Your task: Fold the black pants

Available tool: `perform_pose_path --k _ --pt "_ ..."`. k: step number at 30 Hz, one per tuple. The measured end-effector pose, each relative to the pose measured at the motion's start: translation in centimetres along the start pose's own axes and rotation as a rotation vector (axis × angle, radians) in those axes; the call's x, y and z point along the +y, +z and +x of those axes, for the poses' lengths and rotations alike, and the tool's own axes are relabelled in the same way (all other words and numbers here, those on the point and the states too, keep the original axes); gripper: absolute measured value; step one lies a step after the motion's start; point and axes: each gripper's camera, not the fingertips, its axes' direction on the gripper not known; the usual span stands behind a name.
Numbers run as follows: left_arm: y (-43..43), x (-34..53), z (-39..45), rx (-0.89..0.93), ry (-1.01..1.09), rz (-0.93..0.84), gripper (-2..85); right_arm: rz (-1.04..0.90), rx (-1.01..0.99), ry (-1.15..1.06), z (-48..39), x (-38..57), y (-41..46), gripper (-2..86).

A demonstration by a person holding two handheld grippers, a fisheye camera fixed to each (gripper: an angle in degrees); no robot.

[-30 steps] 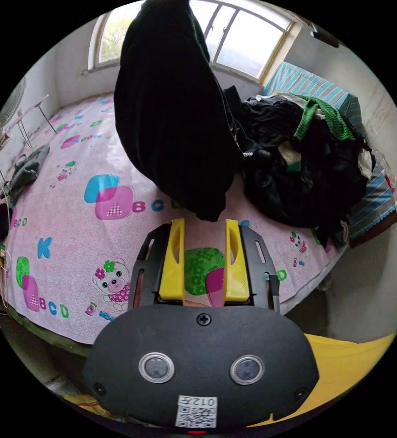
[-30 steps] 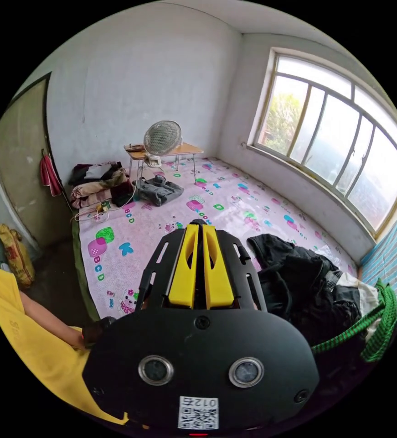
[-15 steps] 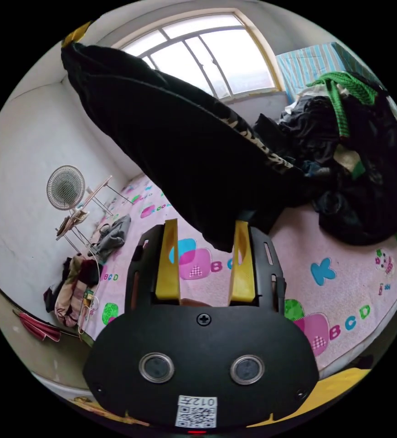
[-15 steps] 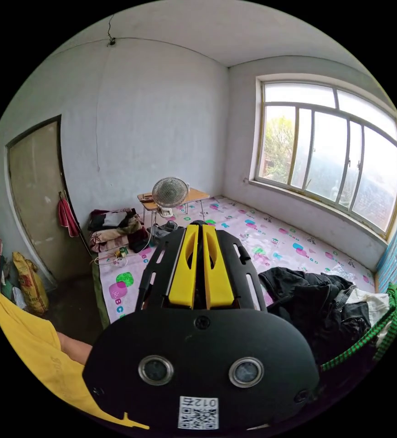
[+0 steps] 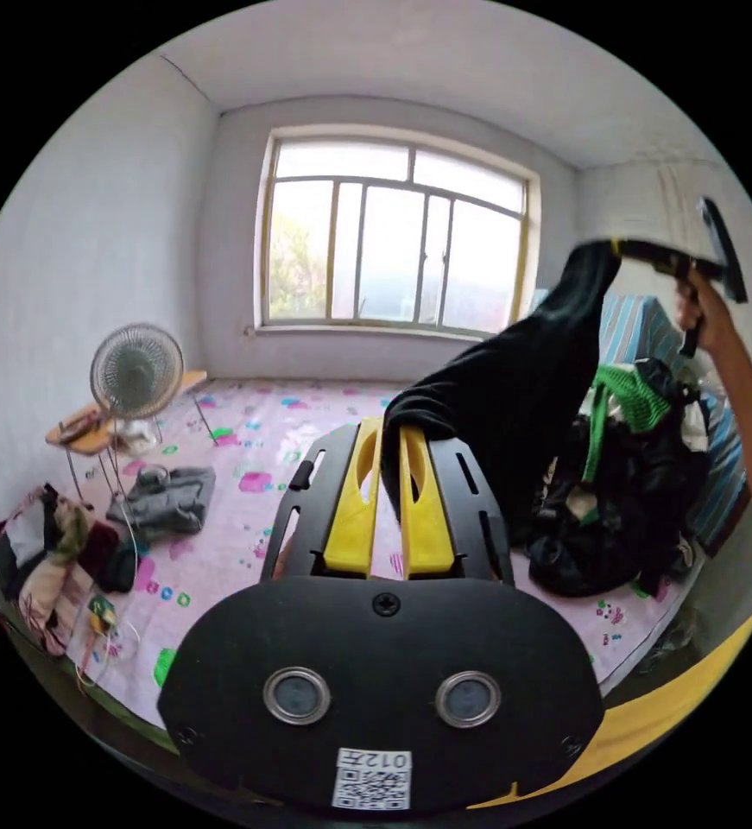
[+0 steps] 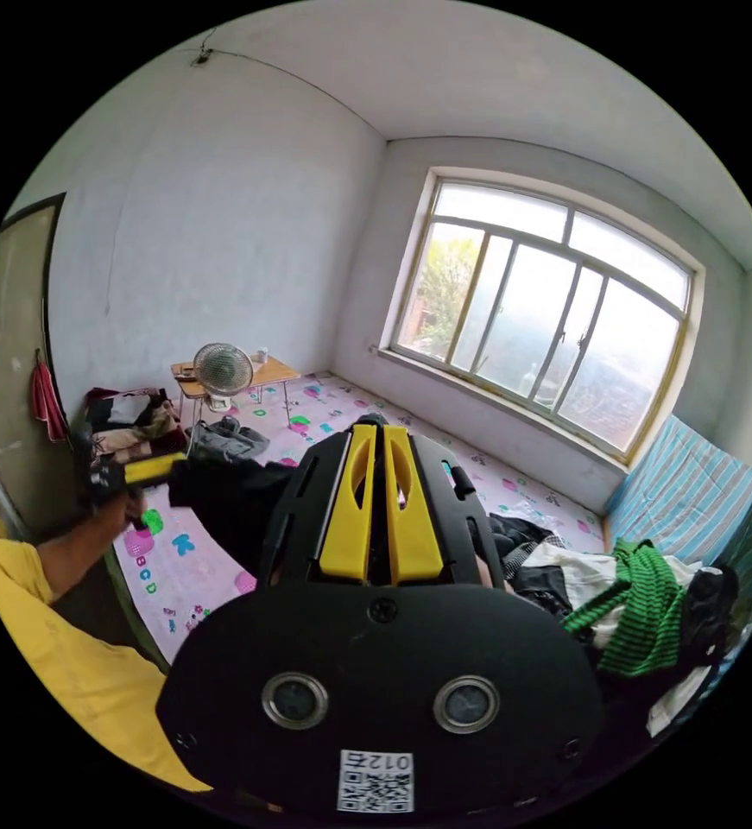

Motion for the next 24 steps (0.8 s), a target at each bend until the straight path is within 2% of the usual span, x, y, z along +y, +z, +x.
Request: perform_pose_path --k 7,15,24 --pt "-10.3 -11.1 -3.7 0.041 0.168 0.120 0.6 0.082 0.033 -0.069 -0.9 -3.3 -8.8 0.7" --pt "-21.5 -17.4 -7.1 0.043 0.285 0.246 0.6 0.184 0.085 -0.128 -3.6 -7.4 -18.4 0.6" --pt "-30.0 -24.0 -8.8 0.009 0.435 0.301 0.7 0.289 0.125 -0.108 -4.8 -12.0 -23.3 0.6"
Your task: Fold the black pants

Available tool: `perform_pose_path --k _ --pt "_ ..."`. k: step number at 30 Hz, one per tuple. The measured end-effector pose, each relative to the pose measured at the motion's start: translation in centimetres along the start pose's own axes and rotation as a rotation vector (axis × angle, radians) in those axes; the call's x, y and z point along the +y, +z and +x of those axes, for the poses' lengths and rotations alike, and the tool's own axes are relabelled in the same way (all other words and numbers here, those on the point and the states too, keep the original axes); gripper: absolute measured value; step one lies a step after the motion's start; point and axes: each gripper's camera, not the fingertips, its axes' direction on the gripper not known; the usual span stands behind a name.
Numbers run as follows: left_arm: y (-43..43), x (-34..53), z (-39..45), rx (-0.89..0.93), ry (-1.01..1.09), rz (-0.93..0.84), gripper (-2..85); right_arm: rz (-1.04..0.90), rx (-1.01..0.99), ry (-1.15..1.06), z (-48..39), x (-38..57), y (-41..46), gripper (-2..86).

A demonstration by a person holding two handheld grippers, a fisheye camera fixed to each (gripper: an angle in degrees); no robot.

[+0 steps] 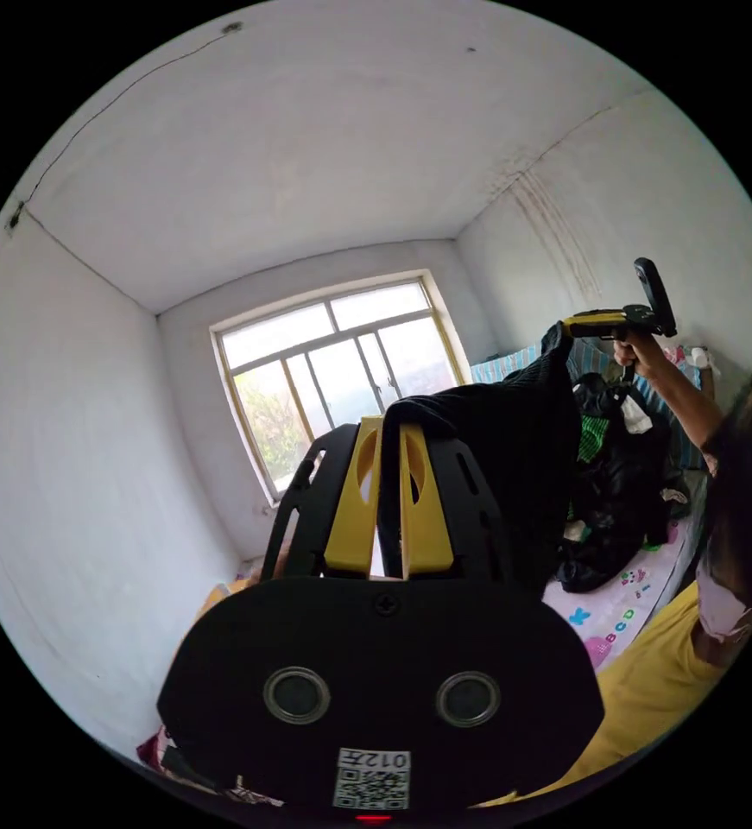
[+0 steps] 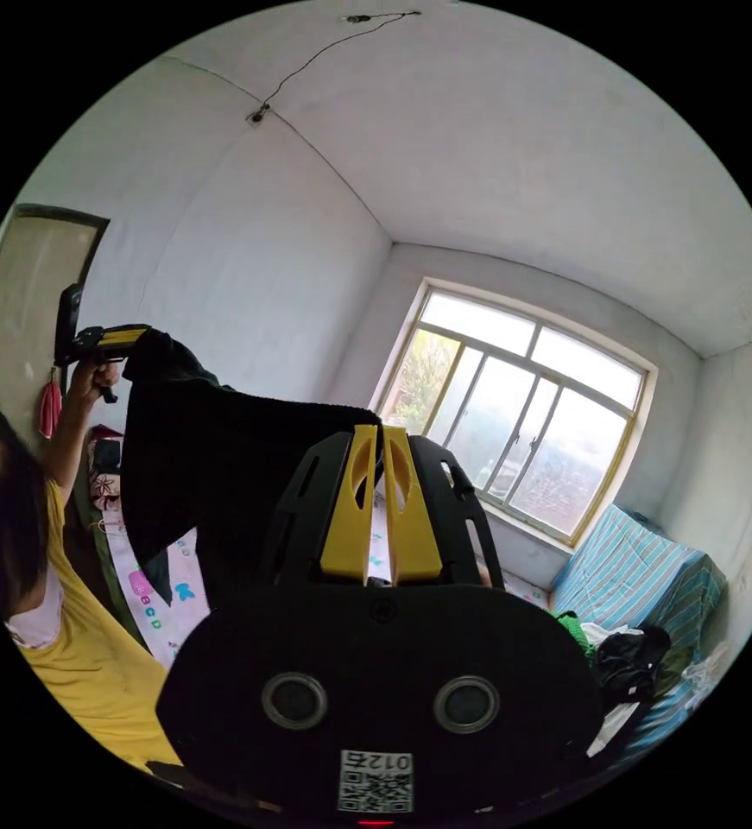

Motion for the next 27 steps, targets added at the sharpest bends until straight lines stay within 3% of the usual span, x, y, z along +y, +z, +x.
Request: perform_pose_path --k 7,11,17,22,27 --pt "3.9 -1.5 -4.6 0.002 0.059 -0.098 0.9 0.010 0.003 -0.001 0.9 -2.5 4.2 0.6" --pt "11.1 0.7 -7.6 0.028 0.022 -0.205 0.8 -0.077 -0.003 0.025 1.9 -1.9 13.1 0.7" --pt "28.9 10.6 -10.0 0.080 -0.040 -0.492 0.5 -0.357 -0.049 0.073 2.1 5.5 31.8 0.6" --pt "45.6 23.1 -9.2 0.274 -0.131 -0.829 0.3 -0.593 -0.150 0.110 1.6 13.9 46.1 0.6" --pt "59.8 34.1 -9.9 0.351 -0.276 -1.127 0.0 -0.858 -0.221 0.161 1.9 22.2 62.6 0.7"
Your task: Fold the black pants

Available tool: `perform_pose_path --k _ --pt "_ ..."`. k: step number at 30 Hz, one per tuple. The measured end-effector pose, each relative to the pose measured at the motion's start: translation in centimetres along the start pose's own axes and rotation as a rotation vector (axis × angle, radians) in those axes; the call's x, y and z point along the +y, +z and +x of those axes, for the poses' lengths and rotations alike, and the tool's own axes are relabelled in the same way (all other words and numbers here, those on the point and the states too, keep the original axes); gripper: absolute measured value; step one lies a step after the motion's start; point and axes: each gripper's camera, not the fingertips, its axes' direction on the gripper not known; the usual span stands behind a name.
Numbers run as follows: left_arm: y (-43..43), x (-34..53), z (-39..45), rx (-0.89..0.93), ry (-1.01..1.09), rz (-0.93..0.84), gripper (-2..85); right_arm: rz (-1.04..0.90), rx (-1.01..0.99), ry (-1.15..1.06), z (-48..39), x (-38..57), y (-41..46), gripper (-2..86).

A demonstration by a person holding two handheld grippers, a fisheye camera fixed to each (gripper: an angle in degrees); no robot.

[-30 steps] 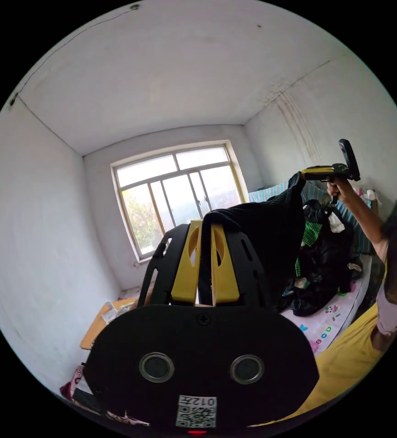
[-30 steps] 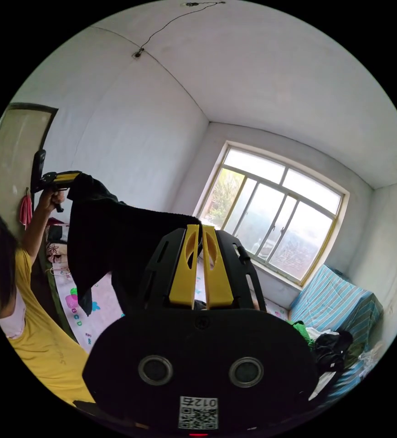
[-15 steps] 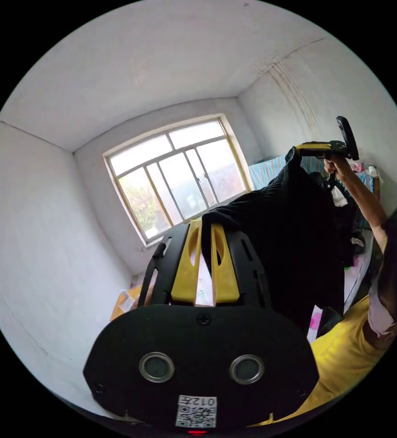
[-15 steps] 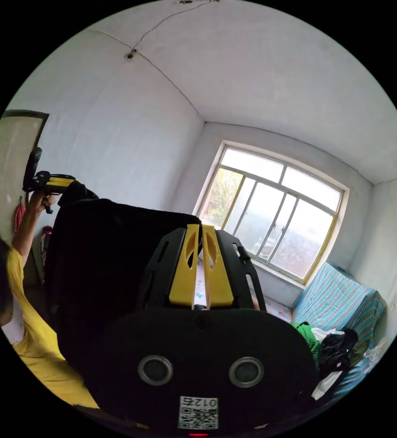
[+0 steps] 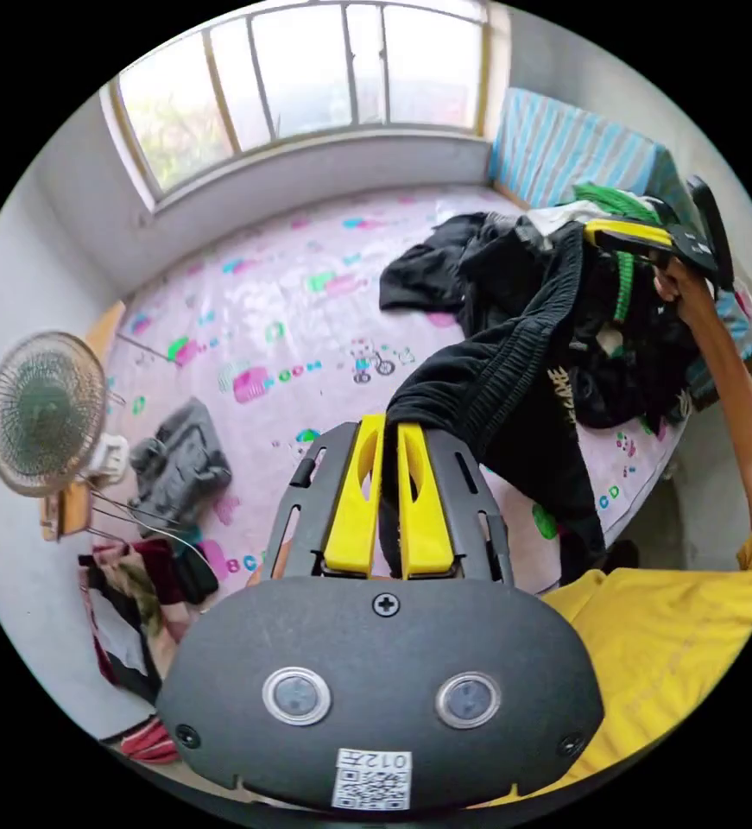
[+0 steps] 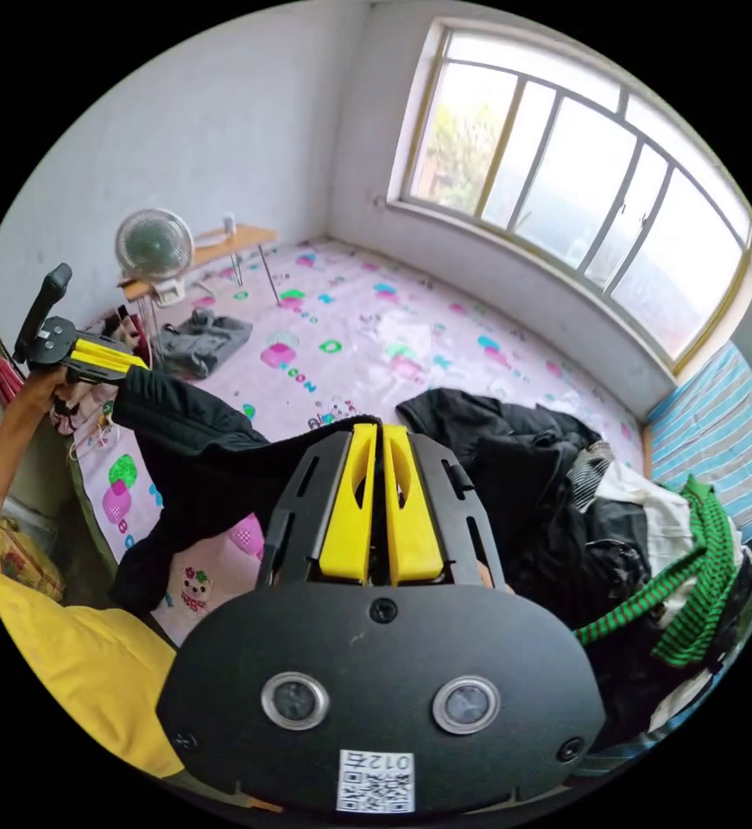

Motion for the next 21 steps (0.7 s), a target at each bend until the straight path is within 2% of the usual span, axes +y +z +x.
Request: perform_pose_path --k 2,4,8,10,12,14,16,18,21 --pt "4.4 -2.9 -3.7 0.103 -0.130 -0.059 0.0 -0.063 -0.032 0.016 1.2 -2.7 4.7 0.7" --pt "9.9 -5.8 -9.2 0.303 -0.348 -0.123 -0.1 -0.111 -0.047 0.014 2.1 -5.5 8.8 0.8" --pt "14.9 -9.1 -15.4 0.387 -0.484 -0.142 0.0 -0.116 -0.115 0.017 4.8 -11.9 16.1 1.0" --pt "17.1 -10.6 -19.4 0.425 -0.597 -0.050 0.2 -0.115 -0.114 0.148 7.2 -14.3 19.5 1.2" --pt "20.1 -11.3 -21.5 0.425 -0.698 -0.068 0.4 -0.236 -0.191 0.325 10.0 -16.4 25.6 1.6" --pt "23.3 -12.5 -21.8 0.224 -0.697 -0.205 0.7 -0.302 -0.195 0.367 10.6 -17.2 29.6 1.8" --pt "25.7 -13.7 -21.2 -0.165 -0.654 -0.248 0.8 -0.325 -0.154 0.355 10.3 -17.6 32.6 2.0" --pt "26.7 -13.7 -20.8 -0.283 -0.614 -0.184 0.8 -0.341 -0.137 0.285 9.5 -17.7 35.3 2.2" --pt "28.3 -12.8 -21.2 -0.181 -0.556 -0.141 0.7 -0.360 -0.107 0.224 8.7 -16.9 37.5 2.5"
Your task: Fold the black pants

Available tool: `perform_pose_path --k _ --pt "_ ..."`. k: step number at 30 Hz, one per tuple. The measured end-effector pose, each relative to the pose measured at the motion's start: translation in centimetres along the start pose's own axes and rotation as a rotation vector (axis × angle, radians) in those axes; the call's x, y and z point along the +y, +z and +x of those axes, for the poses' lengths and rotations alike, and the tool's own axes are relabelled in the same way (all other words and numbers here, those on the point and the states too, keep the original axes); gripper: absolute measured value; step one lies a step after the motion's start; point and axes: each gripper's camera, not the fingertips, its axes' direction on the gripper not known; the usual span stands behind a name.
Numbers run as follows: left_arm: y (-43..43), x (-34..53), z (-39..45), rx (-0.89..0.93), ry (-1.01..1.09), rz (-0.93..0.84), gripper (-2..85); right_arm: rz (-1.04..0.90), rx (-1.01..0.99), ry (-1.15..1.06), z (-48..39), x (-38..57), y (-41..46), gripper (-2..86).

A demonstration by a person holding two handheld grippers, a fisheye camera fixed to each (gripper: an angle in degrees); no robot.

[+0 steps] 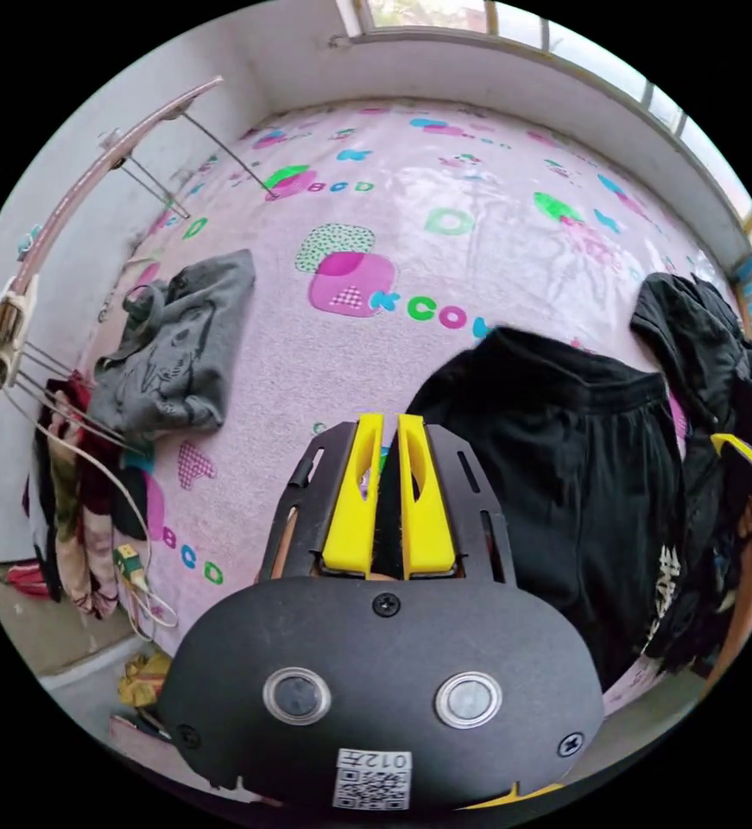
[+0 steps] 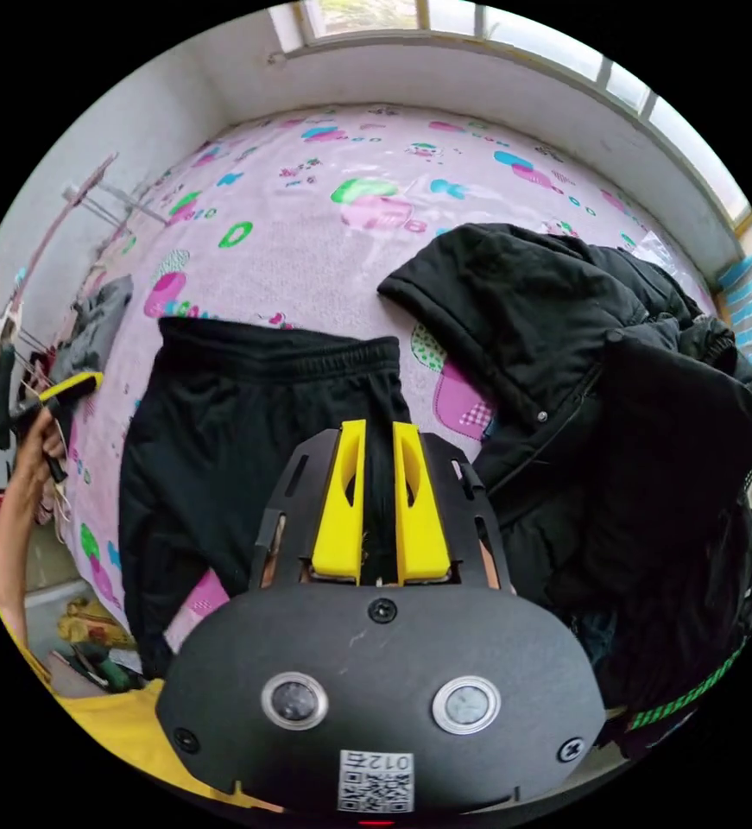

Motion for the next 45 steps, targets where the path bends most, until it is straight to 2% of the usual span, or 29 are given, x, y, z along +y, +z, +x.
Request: perform_pose_path --k 4,9,13,18,21,25,28,39,45 --pt "0.7 3.7 -1.6 0.162 0.092 0.036 0.4 0.016 -0.062 -0.078 -1.1 2.5 1.1 1.9" --pt "0.6 14.0 -4.4 0.177 0.202 0.040 0.2 0.049 0.029 -0.239 -5.0 11.8 1.5 0.5" --pt "1.3 24.7 -8.3 0.226 0.158 -0.037 0.3 0.026 0.001 -0.226 -6.6 18.1 2.1 0.2" --pt "2.3 34.9 -11.9 0.203 0.068 -0.130 0.9 -0.072 -0.167 -0.242 -10.1 24.3 5.5 0.6" --pt "3.9 39.7 -13.2 0.295 0.029 -0.194 2.1 -0.113 -0.261 -0.307 -13.3 25.5 8.2 1.3" --pt "6.2 45.5 -13.9 0.269 0.008 -0.242 4.4 -0.150 -0.345 -0.386 -16.9 25.4 11.1 1.7" --pt "7.8 49.7 -15.0 0.313 -0.075 -0.245 6.2 -0.153 -0.352 -0.463 -19.1 25.2 12.7 1.8" --pt "14.3 58.3 -15.0 0.361 -0.194 -0.196 9.0 -0.245 -0.317 -0.647 -22.2 25.8 19.6 0.9" --pt "17.3 59.8 -13.4 0.346 -0.140 -0.254 4.1 -0.251 -0.325 -0.649 -22.6 26.9 22.9 0.2"
